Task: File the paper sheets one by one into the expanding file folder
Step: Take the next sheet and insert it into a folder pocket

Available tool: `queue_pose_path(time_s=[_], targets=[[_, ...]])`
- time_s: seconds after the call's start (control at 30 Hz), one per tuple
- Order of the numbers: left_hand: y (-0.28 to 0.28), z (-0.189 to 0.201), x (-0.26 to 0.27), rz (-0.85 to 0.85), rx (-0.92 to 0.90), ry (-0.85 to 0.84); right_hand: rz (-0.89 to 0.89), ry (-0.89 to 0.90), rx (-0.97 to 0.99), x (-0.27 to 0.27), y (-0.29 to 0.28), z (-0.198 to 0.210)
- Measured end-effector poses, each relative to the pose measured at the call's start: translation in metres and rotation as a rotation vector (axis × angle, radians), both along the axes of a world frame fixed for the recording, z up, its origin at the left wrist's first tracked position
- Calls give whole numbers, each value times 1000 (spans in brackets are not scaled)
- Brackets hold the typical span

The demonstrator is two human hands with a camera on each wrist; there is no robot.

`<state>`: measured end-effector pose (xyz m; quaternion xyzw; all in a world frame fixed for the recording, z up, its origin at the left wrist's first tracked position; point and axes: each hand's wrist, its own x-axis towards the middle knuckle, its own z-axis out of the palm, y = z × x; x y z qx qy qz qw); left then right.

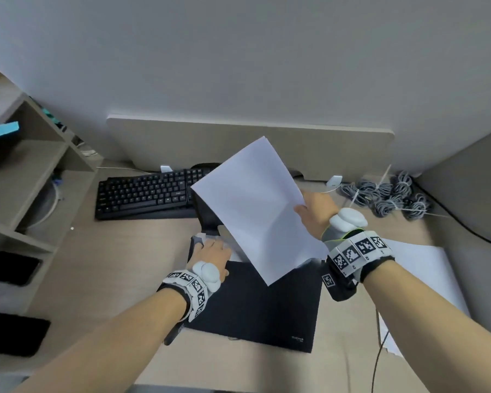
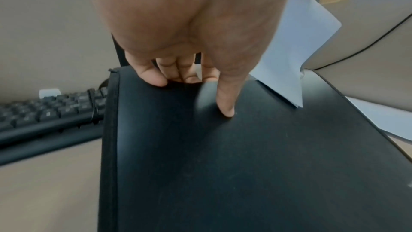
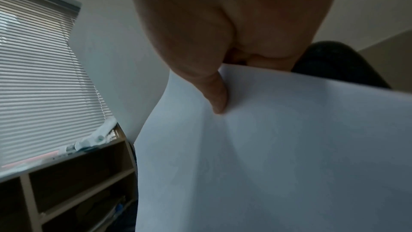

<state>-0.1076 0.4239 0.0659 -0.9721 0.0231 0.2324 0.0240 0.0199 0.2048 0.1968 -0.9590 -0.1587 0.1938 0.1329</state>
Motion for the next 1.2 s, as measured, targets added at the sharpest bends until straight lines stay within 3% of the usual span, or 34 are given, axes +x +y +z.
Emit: queue_pose_path(time_s=[0.27,0.4,0.53,0.6,0.73,1.03,1.2], targets=[[-17,86,19,-30,206,-295,-26,-214,230,24,-30,94],[-17,96,26,-55,281,-301,-24,-285,304,27,-39,116],[-25,92,24,-105,287,-306,12,-287,315,19,-42,114],[-28,89,19,-117,281,-230,33,-276,323,15,-42,109],[-31,71,5,-161,123,-242,50,-266,303,11,-40,102],[-36,79,1,-120,-34,-391,29,-289,308,16,-40,99],[-38,88,0,109,-288,-378,-10,-280,309,18,-40,102]])
